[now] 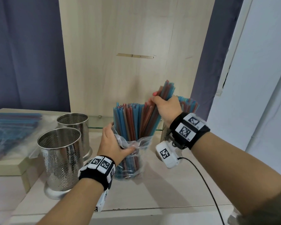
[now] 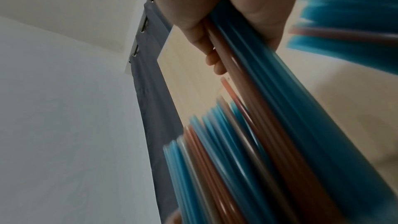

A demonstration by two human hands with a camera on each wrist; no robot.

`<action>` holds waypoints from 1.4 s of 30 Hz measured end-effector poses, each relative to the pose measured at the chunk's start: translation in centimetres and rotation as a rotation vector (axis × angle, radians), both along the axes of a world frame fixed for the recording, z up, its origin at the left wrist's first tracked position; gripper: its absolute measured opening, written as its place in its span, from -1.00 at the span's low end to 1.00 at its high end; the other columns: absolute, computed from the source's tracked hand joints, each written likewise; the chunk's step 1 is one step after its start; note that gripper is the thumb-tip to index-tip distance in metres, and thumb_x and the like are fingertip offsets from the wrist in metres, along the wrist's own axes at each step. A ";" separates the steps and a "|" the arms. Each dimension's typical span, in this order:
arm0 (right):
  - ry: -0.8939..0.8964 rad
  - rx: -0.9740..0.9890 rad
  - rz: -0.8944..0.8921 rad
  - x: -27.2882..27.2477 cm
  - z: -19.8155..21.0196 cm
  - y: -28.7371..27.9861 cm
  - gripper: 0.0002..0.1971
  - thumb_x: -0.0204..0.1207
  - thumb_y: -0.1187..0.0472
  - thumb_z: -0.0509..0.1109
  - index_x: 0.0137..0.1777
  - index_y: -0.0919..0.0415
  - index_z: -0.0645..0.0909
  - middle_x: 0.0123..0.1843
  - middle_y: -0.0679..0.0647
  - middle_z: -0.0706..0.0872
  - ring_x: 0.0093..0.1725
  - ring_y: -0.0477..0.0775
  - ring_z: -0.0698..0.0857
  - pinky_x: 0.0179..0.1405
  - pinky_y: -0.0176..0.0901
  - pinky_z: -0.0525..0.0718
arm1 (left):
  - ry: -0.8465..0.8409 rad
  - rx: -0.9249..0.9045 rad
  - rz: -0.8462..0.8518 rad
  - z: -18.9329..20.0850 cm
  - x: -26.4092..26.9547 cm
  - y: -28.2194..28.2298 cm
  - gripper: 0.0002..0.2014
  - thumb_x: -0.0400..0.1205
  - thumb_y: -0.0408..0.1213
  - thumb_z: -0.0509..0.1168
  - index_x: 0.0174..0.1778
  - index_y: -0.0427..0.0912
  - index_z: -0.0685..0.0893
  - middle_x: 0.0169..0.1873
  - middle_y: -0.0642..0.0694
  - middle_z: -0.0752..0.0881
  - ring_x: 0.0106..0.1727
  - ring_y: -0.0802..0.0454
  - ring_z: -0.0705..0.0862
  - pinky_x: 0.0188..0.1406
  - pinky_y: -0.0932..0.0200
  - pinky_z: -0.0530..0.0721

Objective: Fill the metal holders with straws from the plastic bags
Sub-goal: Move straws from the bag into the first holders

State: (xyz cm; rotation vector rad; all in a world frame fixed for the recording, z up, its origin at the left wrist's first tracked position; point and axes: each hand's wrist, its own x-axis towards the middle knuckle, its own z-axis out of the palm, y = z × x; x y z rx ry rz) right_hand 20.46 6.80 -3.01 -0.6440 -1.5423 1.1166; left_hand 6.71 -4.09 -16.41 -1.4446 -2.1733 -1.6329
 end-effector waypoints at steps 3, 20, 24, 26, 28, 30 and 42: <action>0.091 0.003 0.037 1.2 2.8 0.2 -0.81 0.59 0.41 0.37 -0.24 0.19 0.58 -0.43 0.08 0.67 -0.34 0.10 0.66 -0.12 0.09 0.70 | -0.004 -0.019 0.004 0.0 0.0 0.0 0.21 0.17 0.05 0.71 0.61 -0.25 0.16 0.43 -0.15 0.40 0.44 -0.05 0.46 0.38 0.15 0.49; 0.192 0.090 -0.085 11.5 10.5 1.5 -0.93 0.59 0.35 0.40 -0.10 0.20 0.62 -0.30 0.12 0.65 -0.31 0.02 0.71 -0.19 0.03 0.80 | 0.014 -0.043 0.027 0.3 0.2 -0.1 0.17 0.23 0.03 0.68 0.62 -0.29 0.15 0.46 -0.21 0.38 0.47 -0.11 0.43 0.37 0.09 0.48; 0.151 0.179 -0.177 12.2 8.4 1.8 -0.89 0.57 0.33 0.41 -0.17 0.15 0.64 -0.34 0.11 0.69 -0.31 0.05 0.71 -0.09 0.10 0.81 | 0.017 -0.049 0.029 0.2 0.2 -0.1 0.17 0.24 0.02 0.68 0.63 -0.30 0.15 0.47 -0.23 0.37 0.48 -0.12 0.42 0.40 0.05 0.47; 0.159 0.239 -0.211 12.2 7.6 1.8 -0.92 0.56 0.30 0.41 -0.17 0.17 0.63 -0.31 0.14 0.70 -0.30 0.10 0.70 -0.08 0.19 0.81 | 0.020 -0.050 0.031 0.2 0.2 -0.1 0.17 0.24 0.03 0.68 0.63 -0.29 0.15 0.46 -0.23 0.37 0.48 -0.12 0.42 0.41 0.01 0.49; 0.163 0.280 -0.226 12.1 6.9 1.9 -0.95 0.54 0.26 0.43 -0.13 0.21 0.63 -0.28 0.15 0.71 -0.29 0.12 0.72 -0.07 0.21 0.81 | 0.022 -0.052 0.038 0.2 0.3 0.0 0.17 0.23 0.02 0.68 0.63 -0.29 0.15 0.47 -0.23 0.37 0.49 -0.13 0.42 0.42 -0.01 0.50; 0.145 0.307 -0.225 11.8 6.2 2.0 -0.92 0.53 0.23 0.43 -0.10 0.24 0.62 -0.27 0.15 0.72 -0.28 0.12 0.74 -0.09 0.17 0.81 | 0.025 -0.053 0.044 0.1 0.3 0.1 0.17 0.23 0.01 0.69 0.63 -0.28 0.15 0.48 -0.23 0.37 0.49 -0.14 0.42 0.42 -0.01 0.49; 0.277 0.275 -0.415 10.2 3.5 2.8 -0.81 0.56 0.18 0.40 0.13 0.16 0.57 0.02 0.25 0.73 0.00 0.19 0.77 0.07 0.09 0.78 | 0.027 -0.060 0.046 0.0 0.3 0.2 0.16 0.24 0.04 0.67 0.63 -0.28 0.16 0.48 -0.23 0.37 0.50 -0.14 0.41 0.43 -0.05 0.49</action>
